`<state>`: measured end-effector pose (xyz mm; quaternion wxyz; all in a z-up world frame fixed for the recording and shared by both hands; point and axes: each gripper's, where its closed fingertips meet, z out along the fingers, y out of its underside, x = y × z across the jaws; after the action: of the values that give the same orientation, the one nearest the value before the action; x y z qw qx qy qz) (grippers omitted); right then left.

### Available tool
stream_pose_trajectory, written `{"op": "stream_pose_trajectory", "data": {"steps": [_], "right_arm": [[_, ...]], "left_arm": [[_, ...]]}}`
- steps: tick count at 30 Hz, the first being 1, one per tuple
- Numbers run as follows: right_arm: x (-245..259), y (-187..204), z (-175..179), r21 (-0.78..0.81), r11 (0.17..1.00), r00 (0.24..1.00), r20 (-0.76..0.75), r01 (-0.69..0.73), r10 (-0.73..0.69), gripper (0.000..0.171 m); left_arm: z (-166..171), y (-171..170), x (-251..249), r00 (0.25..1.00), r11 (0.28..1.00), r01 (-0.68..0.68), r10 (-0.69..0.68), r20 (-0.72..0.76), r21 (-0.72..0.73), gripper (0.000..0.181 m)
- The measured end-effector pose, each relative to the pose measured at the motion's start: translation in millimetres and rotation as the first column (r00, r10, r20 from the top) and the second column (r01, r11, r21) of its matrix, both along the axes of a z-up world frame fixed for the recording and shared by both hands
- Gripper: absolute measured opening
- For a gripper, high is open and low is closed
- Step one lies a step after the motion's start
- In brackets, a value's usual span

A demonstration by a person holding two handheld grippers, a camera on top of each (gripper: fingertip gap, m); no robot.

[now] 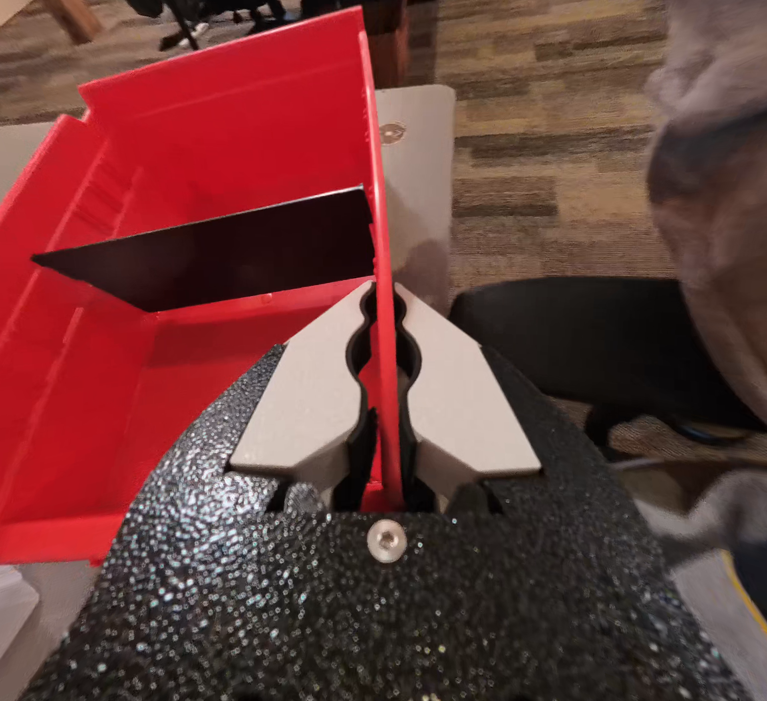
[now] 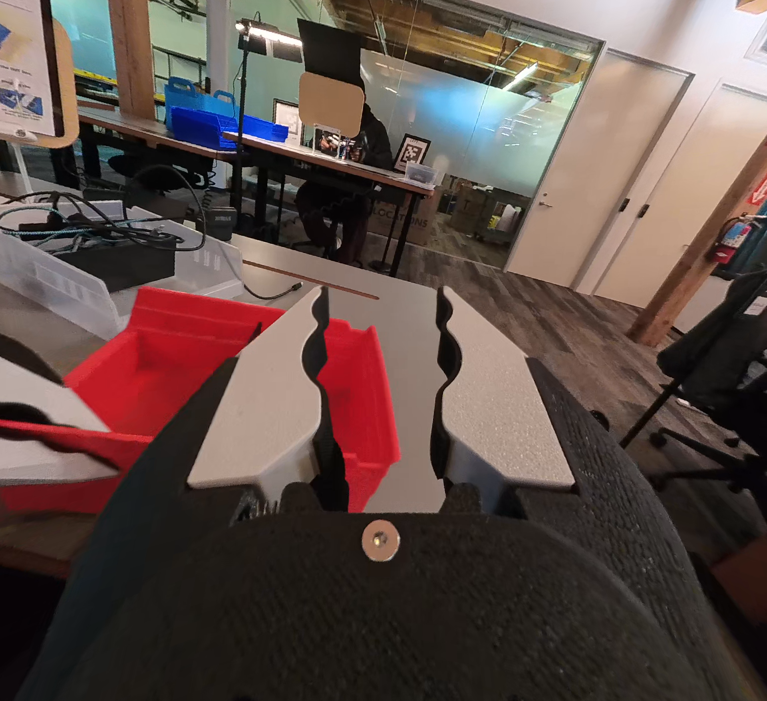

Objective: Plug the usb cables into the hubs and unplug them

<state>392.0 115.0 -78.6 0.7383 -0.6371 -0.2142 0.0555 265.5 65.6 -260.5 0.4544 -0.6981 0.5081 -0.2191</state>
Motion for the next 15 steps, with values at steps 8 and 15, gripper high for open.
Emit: {"op": "stream_pose_trajectory", "data": {"steps": [8,15], "right_arm": [[-1,7,-12,-0.051,0.999,0.999,0.032,-0.009,0.010,0.051],[0,21,-24,-0.166,0.986,0.998,-0.057,0.004,-0.014,0.053]], "left_arm": [[-5,57,37,0.996,0.997,-0.076,0.076,0.039,-0.012,0.014],[49,58,-17,0.985,0.978,-0.101,0.073,0.153,0.183,0.069]]}}
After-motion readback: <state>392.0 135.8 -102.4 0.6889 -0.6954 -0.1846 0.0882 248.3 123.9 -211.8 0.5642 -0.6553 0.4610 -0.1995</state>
